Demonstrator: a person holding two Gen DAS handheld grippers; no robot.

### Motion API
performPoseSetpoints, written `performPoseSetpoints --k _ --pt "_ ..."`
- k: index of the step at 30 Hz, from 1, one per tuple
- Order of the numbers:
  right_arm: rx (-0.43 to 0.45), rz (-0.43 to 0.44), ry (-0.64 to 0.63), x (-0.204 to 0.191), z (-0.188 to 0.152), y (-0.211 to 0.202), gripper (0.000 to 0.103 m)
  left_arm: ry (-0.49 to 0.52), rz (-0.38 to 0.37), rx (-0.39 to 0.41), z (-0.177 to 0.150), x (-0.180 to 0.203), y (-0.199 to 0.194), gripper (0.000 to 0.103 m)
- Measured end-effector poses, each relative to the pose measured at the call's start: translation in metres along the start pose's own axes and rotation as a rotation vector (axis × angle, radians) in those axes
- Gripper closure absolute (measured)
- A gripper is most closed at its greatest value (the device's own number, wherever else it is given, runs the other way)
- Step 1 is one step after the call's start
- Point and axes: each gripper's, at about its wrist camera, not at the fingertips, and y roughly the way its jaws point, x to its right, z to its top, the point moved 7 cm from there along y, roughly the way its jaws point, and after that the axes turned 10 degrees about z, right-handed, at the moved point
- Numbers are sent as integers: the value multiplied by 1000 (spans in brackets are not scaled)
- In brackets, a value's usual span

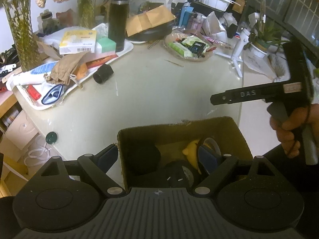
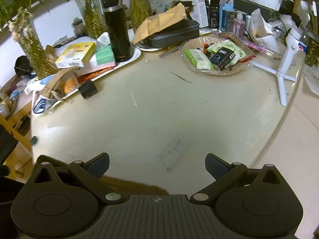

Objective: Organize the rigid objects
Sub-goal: 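Move the right tool down toward the clear plastic tray on the table, then close the right gripper on the end of the clear plastic tray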

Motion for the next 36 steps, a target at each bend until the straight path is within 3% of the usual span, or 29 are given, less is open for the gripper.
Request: performPoseSetpoints --k 14,17,27,36 --pt "-108 -39 105 42 1 53 34 -12 -10 9 1 -3 2 14" --pt "-128 -31 117 43 0 64 35 -15 -9 5 0 -5 5 14" --pt "-178 -37 80 35 2 97 45 -33 -7 -9 0 -11 9 14" --pt "-203 -132 -26 29 0 108 57 -46 8 -5 7 -19 12 14"
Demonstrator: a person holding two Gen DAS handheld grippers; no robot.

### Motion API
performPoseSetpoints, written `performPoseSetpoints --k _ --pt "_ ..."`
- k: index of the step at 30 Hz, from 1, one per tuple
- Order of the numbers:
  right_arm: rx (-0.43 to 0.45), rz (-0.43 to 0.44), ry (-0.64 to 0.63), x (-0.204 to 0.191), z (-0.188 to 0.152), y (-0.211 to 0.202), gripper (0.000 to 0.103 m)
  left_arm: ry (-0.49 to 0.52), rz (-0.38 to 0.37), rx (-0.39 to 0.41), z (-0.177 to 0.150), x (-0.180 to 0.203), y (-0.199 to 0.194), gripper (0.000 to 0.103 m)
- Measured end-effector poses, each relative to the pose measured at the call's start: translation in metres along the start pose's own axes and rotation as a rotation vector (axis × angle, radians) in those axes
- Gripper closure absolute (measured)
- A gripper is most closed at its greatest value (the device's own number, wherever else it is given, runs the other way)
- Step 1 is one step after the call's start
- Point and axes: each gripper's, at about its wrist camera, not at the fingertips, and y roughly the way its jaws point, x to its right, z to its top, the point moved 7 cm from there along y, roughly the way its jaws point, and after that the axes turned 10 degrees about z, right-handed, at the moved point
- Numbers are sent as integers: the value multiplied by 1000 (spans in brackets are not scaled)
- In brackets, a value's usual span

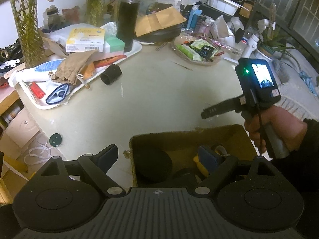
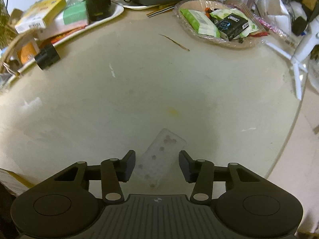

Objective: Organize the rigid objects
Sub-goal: 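Close the right gripper on the end of the clear plastic tray, then lift the tray with the right gripper while the left tool moves to the black rubber cylinder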

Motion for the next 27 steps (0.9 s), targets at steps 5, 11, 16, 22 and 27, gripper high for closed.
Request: performPoseSetpoints --k 5,11,16,22,27 --pt "4 6 43 6 -2 0 64 -10 5 -2 1 -2 2 14" --pt "29 33 52 10 0 -3 68 -6 5 7 3 -3 1 14" --pt "44 34 22 11 0 -5 68 -9 15 14 7 -7 2 15" --pt "42 26 -19 10 -3 -2 67 -17 26 33 15 -11 5 15" --pt "47 11 -14 8 -5 -2 68 -21 39 61 26 -15 9 15"
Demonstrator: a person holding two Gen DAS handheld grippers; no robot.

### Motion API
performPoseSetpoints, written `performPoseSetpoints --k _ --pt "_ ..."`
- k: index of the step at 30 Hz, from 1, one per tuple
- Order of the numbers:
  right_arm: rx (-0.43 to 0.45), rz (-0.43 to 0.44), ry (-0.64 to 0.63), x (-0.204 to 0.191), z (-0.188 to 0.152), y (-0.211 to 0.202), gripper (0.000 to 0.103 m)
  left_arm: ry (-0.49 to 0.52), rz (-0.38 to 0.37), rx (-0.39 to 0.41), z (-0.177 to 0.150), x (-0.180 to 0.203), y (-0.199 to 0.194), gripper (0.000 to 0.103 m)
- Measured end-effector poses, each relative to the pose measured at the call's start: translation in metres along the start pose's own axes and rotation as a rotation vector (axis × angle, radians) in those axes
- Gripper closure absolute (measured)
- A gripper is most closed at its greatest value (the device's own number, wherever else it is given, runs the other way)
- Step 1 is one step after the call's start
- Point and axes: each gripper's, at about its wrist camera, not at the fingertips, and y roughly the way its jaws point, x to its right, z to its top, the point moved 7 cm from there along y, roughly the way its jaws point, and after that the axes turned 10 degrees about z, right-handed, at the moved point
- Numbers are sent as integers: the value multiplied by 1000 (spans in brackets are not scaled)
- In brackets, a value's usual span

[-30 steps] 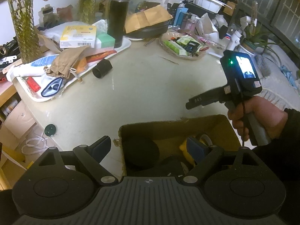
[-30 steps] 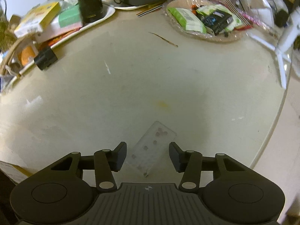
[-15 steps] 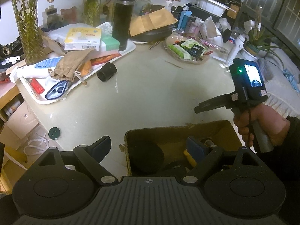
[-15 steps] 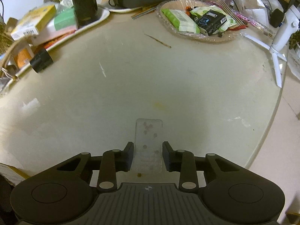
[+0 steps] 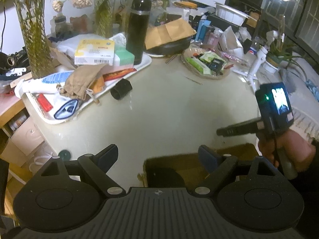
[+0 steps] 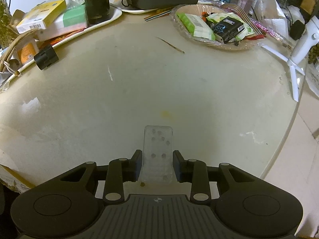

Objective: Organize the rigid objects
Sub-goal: 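Lift the tray with the right gripper while the left tool moves to the black rubber cylinder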

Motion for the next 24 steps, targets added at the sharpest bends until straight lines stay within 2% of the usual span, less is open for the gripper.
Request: performPoseSetpoints --k 4,11,24 --pt "48 1 -2 1 3 -8 68 9 16 18 9 -2 4 15" --pt "147 53 -7 -4 20 -53 68 79 45 84 23 3 9 15" --pt "193 156 -10 -16 18 -102 68 272 102 210 53 16 38 15"
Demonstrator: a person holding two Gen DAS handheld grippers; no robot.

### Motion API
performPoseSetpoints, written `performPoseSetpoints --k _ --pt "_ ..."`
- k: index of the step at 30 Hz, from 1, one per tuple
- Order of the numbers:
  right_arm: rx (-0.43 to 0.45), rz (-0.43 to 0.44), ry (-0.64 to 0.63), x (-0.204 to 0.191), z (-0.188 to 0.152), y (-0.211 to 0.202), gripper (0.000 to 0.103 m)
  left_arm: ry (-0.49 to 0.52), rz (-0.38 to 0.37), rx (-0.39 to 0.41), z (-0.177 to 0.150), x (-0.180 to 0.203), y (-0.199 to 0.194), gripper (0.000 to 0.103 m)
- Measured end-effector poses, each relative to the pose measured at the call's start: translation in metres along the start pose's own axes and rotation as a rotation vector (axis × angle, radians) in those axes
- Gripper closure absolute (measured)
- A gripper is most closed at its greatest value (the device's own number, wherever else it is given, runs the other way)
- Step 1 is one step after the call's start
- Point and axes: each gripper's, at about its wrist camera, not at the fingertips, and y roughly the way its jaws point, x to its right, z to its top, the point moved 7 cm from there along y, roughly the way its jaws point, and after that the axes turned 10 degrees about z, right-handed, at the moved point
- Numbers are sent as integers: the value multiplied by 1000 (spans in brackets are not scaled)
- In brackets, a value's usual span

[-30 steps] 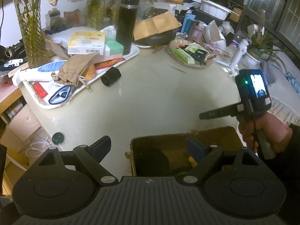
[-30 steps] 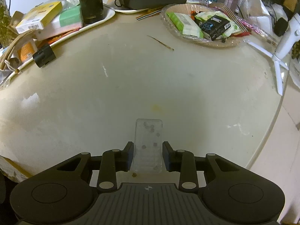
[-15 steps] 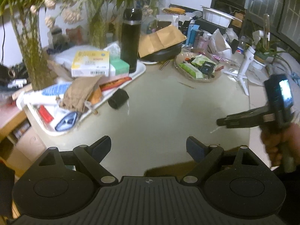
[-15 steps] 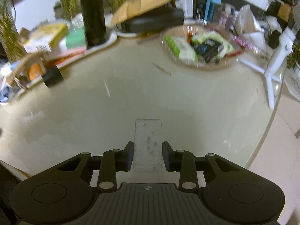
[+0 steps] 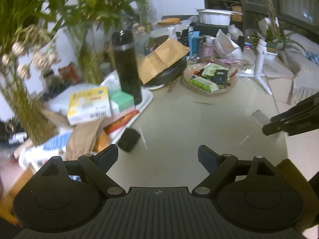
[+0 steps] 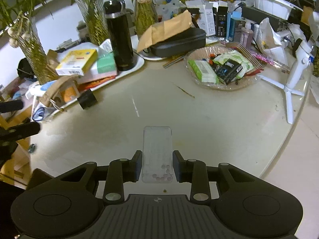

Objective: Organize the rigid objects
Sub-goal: 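Lift the tray with the right gripper while the left tool moves to the black rubber cylinder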

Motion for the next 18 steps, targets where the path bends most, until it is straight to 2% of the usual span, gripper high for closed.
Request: performPoseSetpoints --k 8,10,14,18 --pt "3 27 -1 -1 -6 -15 68 154 87 83 7 4 32 15" --pt "6 40 -2 -1 -10 -16 68 179 84 94 5 3 44 15" --pt "5 53 39 6 -19 -15 68 201 93 71 1 2 73 16" --pt "5 63 65 9 -26 -15 68 211 108 36 -3 1 102 26"
